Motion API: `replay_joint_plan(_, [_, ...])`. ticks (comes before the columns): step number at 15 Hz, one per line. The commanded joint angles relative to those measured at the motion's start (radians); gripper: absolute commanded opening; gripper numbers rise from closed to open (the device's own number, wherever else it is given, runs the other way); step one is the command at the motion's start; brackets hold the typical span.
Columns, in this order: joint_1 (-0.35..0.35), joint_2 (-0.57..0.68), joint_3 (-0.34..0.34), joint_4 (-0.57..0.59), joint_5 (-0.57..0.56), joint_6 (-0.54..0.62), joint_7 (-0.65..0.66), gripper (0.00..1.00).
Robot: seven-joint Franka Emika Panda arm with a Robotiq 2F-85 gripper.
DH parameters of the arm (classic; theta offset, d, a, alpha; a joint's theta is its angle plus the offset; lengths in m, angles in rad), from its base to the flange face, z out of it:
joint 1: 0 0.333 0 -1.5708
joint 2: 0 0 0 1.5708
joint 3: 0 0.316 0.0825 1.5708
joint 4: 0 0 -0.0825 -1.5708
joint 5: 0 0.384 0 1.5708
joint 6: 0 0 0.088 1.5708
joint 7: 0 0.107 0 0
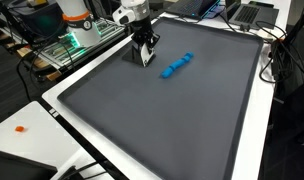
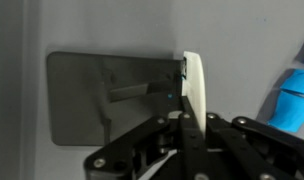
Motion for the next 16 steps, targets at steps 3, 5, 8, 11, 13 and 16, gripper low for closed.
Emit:
replay_joint_plan(3, [0.0, 0.019, -0.002, -0.002, 0.018, 0.005, 0.013, 0.01])
replay_joint_plan(5, [-0.001, 0.012, -0.002, -0.002, 0.012, 0.0, 0.004, 0.29])
replay_joint_plan(8, [-0.004, 0.002, -0.005, -0.004, 0.007, -0.006, -0.008, 0.52])
replay_joint_plan(11, [-0.01, -0.029, -0.015, -0.005, -0.021, -0.014, -0.002, 0.74])
replay_joint_plan(13, [-0.017, -0.049, -0.02, 0.001, -0.019, -0.03, -0.027, 0.87])
replay_joint_plan(16, [-0.027, -0.077, -0.028, 0.019, 0.011, -0.095, -0.112, 1.0])
